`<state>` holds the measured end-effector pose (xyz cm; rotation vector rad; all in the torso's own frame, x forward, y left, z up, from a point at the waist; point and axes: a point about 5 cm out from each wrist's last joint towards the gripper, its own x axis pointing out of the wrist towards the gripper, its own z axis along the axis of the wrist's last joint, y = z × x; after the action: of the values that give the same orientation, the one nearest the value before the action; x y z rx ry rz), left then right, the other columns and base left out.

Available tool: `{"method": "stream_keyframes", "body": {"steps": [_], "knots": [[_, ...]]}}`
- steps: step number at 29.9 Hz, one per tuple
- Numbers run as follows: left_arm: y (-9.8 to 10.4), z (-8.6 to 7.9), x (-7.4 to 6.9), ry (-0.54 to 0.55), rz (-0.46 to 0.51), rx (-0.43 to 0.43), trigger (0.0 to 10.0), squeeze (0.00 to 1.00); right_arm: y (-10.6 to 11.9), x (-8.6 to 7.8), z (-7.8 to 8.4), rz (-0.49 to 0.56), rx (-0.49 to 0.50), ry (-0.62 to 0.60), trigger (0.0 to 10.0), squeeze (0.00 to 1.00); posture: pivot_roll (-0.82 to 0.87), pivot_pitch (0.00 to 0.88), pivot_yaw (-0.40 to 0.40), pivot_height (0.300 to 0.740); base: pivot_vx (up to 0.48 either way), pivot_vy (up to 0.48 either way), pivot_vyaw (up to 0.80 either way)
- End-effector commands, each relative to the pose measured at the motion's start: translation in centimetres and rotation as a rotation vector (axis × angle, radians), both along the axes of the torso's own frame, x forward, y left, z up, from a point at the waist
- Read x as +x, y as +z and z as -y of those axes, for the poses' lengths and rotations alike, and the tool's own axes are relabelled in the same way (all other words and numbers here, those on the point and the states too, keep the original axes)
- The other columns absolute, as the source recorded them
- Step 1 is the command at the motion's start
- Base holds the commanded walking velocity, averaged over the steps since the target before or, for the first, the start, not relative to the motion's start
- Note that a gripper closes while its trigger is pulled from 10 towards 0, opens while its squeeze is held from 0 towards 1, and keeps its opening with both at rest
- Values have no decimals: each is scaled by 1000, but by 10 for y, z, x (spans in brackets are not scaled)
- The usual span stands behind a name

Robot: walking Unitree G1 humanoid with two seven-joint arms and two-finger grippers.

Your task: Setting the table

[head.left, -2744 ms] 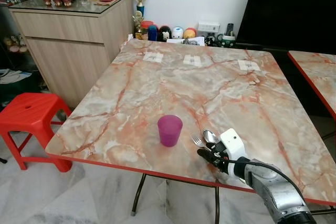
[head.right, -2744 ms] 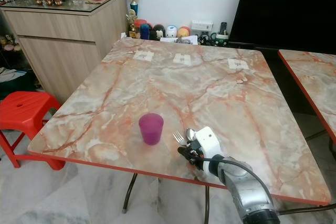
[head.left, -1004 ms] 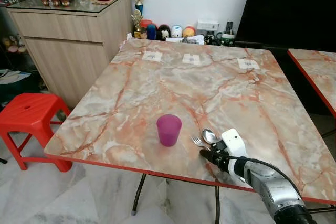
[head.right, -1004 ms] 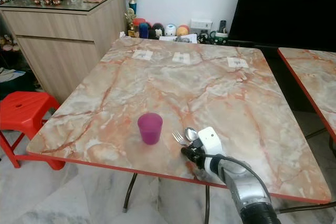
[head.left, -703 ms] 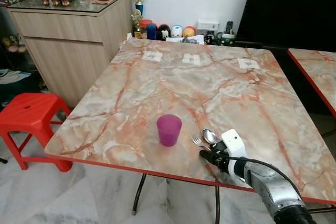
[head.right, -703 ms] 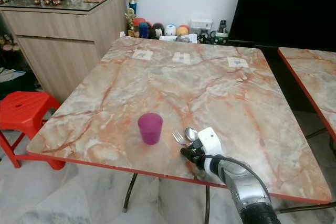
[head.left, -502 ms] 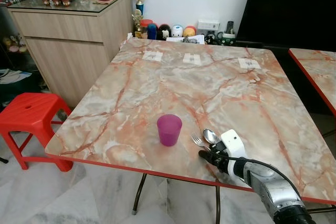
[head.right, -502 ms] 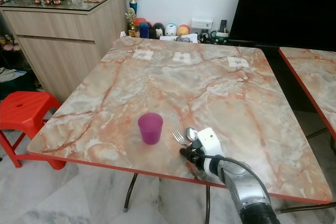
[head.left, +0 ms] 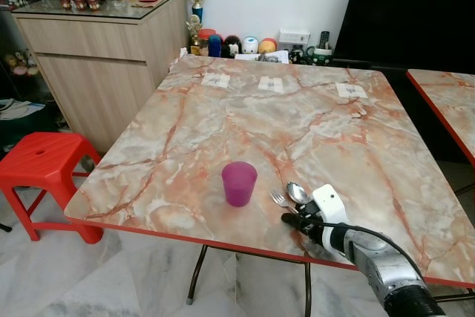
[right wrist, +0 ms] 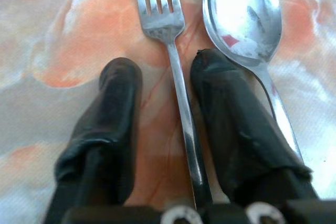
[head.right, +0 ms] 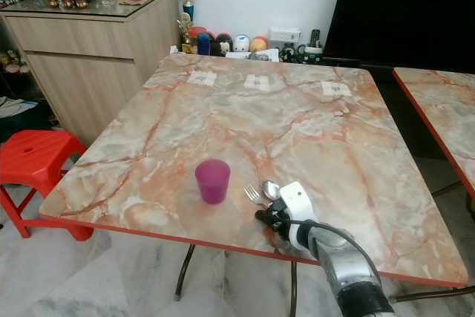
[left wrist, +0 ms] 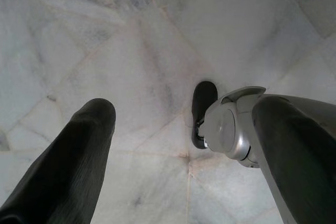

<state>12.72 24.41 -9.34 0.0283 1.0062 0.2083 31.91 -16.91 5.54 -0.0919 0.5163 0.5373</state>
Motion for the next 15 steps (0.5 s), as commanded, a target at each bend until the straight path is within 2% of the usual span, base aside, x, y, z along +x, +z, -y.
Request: {"method": "stream_keyframes", "body": {"steps": [1,8,14,15], "knots": [[-1,-5,-9,6,-18,-1,10000,0,-10,-5,4,-51,-18,-14,0,0,85,0,-15,740,0,0,0],[-2,-14,-20,14,-31,4,10000,0,-9,-4,1,-42,-20,-2,0,0,84,0,-17,740,0,0,0],[-4,-1,-13,0,-32,-7,10000,0,-9,-3,1,-33,-21,1,0,0,83,0,-18,740,0,0,0],[-5,6,-10,-8,-32,-13,10000,0,-9,-3,1,-31,-20,3,0,0,84,0,-19,740,0,0,0]]}}
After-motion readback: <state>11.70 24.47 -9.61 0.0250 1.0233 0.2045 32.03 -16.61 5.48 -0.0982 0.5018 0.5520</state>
